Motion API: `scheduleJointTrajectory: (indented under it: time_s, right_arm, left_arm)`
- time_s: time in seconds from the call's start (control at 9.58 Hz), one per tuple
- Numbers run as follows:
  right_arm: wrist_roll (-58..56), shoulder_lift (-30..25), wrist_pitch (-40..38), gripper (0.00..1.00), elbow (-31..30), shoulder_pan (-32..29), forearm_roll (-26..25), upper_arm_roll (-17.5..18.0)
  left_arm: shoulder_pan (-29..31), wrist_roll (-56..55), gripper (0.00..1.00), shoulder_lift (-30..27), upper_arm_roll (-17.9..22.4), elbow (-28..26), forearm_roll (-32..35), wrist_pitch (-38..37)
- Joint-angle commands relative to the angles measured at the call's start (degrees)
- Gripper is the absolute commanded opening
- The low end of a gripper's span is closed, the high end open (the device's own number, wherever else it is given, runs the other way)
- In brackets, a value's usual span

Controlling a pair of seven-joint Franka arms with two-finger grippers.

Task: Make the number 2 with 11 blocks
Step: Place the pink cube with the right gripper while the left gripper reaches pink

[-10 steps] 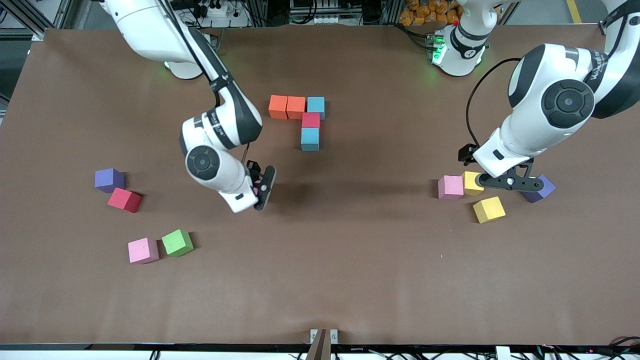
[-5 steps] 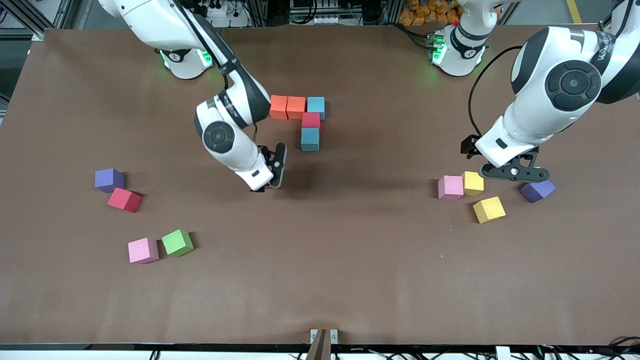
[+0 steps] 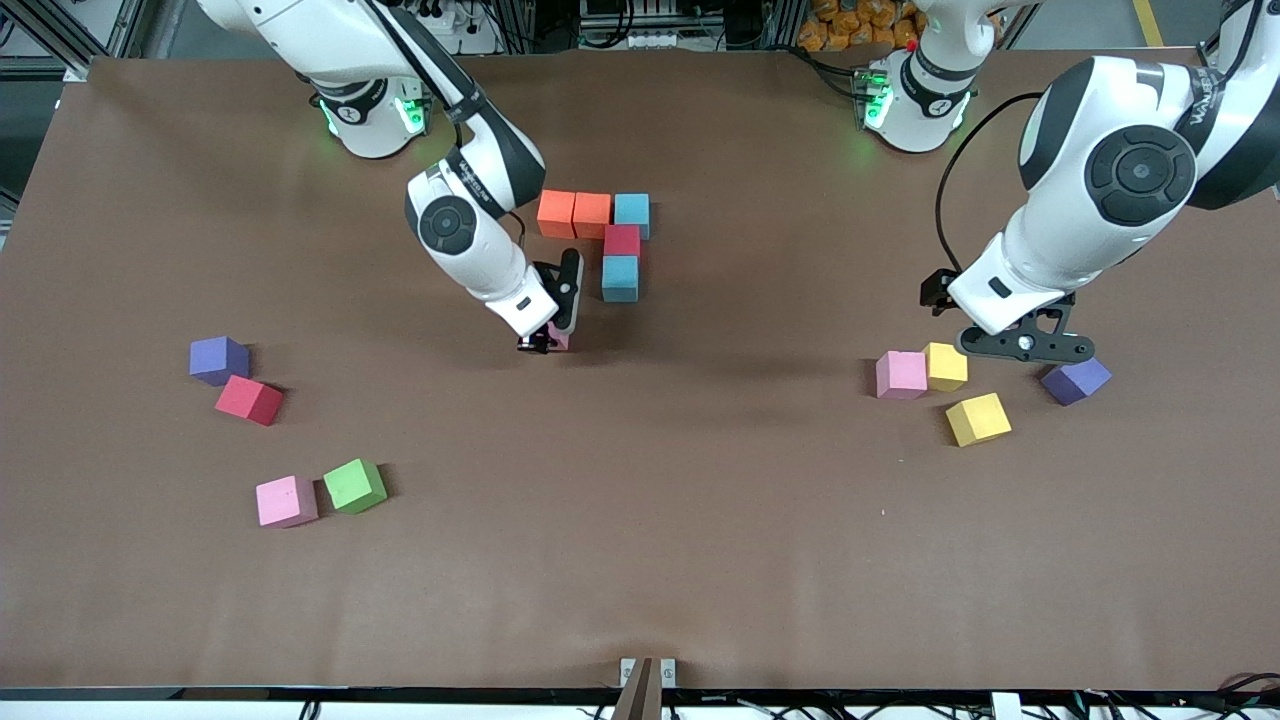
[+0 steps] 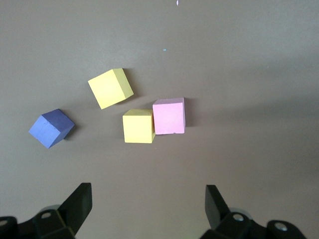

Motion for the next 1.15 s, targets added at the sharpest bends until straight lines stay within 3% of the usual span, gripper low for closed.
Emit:
scheduleJointTrajectory:
  time_s: [0.0, 0.42, 1.04]
  right_arm:
    - [0.8, -2.8, 3.1, 0.31, -4.8, -1.7, -0.5, 2.8]
    - [12.4, -3.1, 2.5, 0.30, -5.5, 3.8, -0.6, 4.3]
    - [13.1, -3.4, 3.5, 0.30, -7.6, 4.2, -0.9, 4.3]
  left_arm:
    - [0.6, 1.2, 1.00, -1.1, -0.6, -1.3, -0.6, -0.3]
    - [0.6, 1.2, 1.00, -2.2, -1.3, -2.3, -0.6, -0.4]
    - [0.6, 1.3, 1.00, -2.4, -1.7, -3.4, -0.7, 0.0]
